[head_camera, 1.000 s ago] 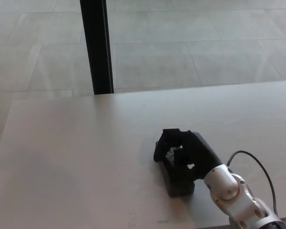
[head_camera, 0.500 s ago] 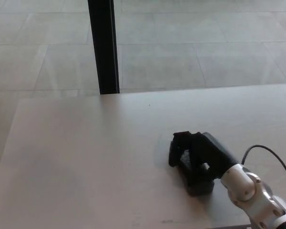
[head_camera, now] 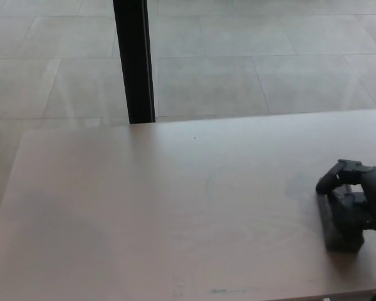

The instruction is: The robot uses its right hand to hold the eraser kept in the middle of the desk and use it to wipe the desk by swiping its surface twice

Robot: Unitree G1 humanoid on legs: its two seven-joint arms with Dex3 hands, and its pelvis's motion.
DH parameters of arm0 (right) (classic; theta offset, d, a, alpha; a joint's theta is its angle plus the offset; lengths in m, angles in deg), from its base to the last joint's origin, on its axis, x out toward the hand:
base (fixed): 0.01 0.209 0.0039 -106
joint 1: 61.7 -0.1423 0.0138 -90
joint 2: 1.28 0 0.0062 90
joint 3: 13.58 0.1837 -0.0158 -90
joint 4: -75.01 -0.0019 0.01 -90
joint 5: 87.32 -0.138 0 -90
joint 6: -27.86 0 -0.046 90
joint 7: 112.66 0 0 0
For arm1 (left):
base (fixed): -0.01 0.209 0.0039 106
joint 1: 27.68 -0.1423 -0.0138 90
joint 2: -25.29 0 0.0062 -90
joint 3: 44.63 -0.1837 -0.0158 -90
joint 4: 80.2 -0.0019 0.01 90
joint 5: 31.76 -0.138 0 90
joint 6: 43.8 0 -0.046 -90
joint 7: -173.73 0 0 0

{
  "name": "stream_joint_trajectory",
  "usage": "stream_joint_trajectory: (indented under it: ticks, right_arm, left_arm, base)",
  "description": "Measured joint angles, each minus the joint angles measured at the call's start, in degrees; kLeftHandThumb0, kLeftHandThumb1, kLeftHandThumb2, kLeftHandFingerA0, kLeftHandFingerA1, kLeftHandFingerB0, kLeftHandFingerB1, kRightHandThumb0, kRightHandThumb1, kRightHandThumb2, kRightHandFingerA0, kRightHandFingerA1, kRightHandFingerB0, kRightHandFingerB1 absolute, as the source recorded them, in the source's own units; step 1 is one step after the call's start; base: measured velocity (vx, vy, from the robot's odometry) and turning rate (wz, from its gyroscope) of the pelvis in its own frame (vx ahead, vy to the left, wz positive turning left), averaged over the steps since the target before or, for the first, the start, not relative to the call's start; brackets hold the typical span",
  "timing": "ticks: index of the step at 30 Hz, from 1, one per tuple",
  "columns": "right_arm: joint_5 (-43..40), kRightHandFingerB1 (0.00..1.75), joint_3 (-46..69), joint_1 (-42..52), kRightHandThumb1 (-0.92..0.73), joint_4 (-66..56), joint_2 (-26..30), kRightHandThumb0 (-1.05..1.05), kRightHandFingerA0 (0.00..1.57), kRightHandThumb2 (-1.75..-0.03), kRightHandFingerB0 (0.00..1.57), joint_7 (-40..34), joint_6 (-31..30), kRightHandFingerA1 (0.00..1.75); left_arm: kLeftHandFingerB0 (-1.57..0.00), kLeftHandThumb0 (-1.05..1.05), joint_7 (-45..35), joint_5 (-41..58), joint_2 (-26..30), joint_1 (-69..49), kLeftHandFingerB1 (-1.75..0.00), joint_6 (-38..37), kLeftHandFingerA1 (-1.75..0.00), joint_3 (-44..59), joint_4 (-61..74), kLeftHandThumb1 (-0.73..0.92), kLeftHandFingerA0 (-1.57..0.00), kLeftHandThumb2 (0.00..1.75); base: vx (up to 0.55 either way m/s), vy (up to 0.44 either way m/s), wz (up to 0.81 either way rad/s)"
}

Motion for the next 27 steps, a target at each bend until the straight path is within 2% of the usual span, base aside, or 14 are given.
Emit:
stream_joint_trajectory:
  ticks: [1,2,6,9,10,11,12,13,14,15,17,20,22,27]
  right_arm:
    - [-0.3,1.57,1.0,0.0,-0.66,0.7,1.1,-0.19,0.87,-0.96,0.61,0.0,-0.4,1.75]
    - [-0.5,1.54,1.4,0.0,-0.63,1.3,1.9,-0.20,0.89,-1.03,0.68,0.0,-0.6,1.75]
    - [-0.9,1.63,2.8,0.1,-0.57,3.7,5.6,-0.17,0.90,-1.07,0.68,0.1,-1.1,1.75]
    - [-1.6,1.63,3.9,0.1,-0.55,5.0,7.2,-0.16,0.89,-1.10,0.70,0.4,-1.2,1.75]
    - [-1.7,1.29,4.1,0.1,-0.53,5.5,7.9,-0.24,1.16,-1.15,0.97,0.4,-1.1,1.41]
    - [-1.7,1.63,4.2,0.1,-0.54,5.9,8.5,-0.15,0.87,-1.13,0.71,0.4,-1.0,1.75]
    - [-1.8,1.68,4.2,0.1,-0.53,6.1,8.8,-0.17,0.88,-1.10,0.69,0.4,-1.0,1.75]
    - [-1.8,1.68,4.2,0.1,-0.53,6.7,9.7,-0.17,0.88,-1.10,0.69,0.4,-1.0,1.75]
    - [-1.7,1.62,4.2,0.2,-0.57,7.0,10.1,-0.18,0.89,-1.00,0.68,0.4,-1.0,1.75]
    - [-1.7,1.57,4.2,0.3,-0.63,7.2,10.6,-0.18,0.88,-0.91,0.66,0.3,-1.0,1.75]
    - [-1.6,1.54,4.1,0.5,-0.56,7.5,11.4,-0.18,0.89,-1.01,0.70,0.0,-1.1,1.75]
    - [-1.5,1.54,3.9,0.7,-0.59,7.4,11.6,-0.16,0.88,-1.01,0.71,-0.3,-1.1,1.75]
    - [-1.5,1.60,3.8,0.7,-0.53,7.4,11.6,-0.14,0.87,-1.09,0.75,-0.5,-1.1,1.75]
    - [-1.4,1.48,2.8,-0.1,-0.61,6.9,8.9,-0.20,0.88,-0.88,0.71,-1.6,-1.0,1.75]
  left_arm:
    - [-0.51,-0.56,0.0,0.0,0.0,0.0,-0.63,0.0,-0.88,0.2,-0.2,0.72,-0.59,0.61]
    - [-0.48,-0.57,0.0,0.0,0.0,0.0,-0.62,0.0,-0.89,0.2,-0.2,0.71,-0.59,0.62]
    - [-0.54,-0.57,0.1,0.0,0.1,0.0,-0.63,0.0,-0.91,0.2,-0.5,0.72,-0.61,0.61]
    - [-0.50,-0.57,0.2,0.0,0.1,0.0,-0.61,0.0,-0.91,0.2,-0.4,0.70,-0.61,0.62]
    - [-0.50,-0.57,0.2,0.0,0.1,0.0,-0.62,0.0,-0.93,0.3,-0.2,0.71,-0.61,0.62]
    - [-0.51,-0.57,0.2,0.0,0.2,-0.1,-0.64,0.0,-0.92,0.3,-0.1,0.71,-0.63,0.62]
    - [-0.47,-0.57,0.2,0.0,0.2,-0.1,-0.60,0.0,-0.87,0.3,-0.1,0.73,-0.59,0.62]
    - [-0.47,-0.57,0.2,0.0,0.2,-0.1,-0.60,-0.1,-0.87,0.3,-0.1,0.73,-0.59,0.62]
    - [-0.50,-0.56,0.2,0.0,0.3,-0.1,-0.63,-0.1,-0.92,0.3,-0.2,0.71,-0.60,0.61]
    - [-0.48,-0.58,0.2,0.1,0.3,0.0,-0.61,-0.2,-0.89,0.5,-0.3,0.69,-0.58,0.62]
    - [-0.51,-0.58,0.3,0.1,0.3,0.3,-0.62,-0.2,-0.89,0.6,-0.6,0.71,-0.58,0.62]
    - [-0.50,-0.58,0.3,0.1,0.4,0.4,-0.62,-0.4,-0.88,0.6,-0.7,0.72,-0.56,0.62]
    - [-0.50,-0.56,0.3,0.1,0.4,0.4,-0.60,-0.4,-0.82,0.5,-0.2,0.72,-0.52,0.61]
    - [-0.52,-0.57,0.4,0.0,0.3,0.4,-0.63,-0.5,-0.86,0.3,1.0,0.74,-0.54,0.62]
  base:
    - [0.00,0.000,0.00]
    - [0.00,0.000,0.00]
    - [0.00,0.000,0.00]
    - [0.00,0.000,0.00]
    - [0.00,0.000,0.00]
    - [0.00,0.000,0.00]
    - [0.00,0.000,0.00]
    - [0.00,0.000,0.00]
    - [0.00,0.000,0.00]
    - [0.00,0.000,0.00]
    - [0.00,0.000,0.00]
    - [0.00,0.000,0.00]
    - [0.00,0.000,0.00]
    - [0.00,0.000,0.00]
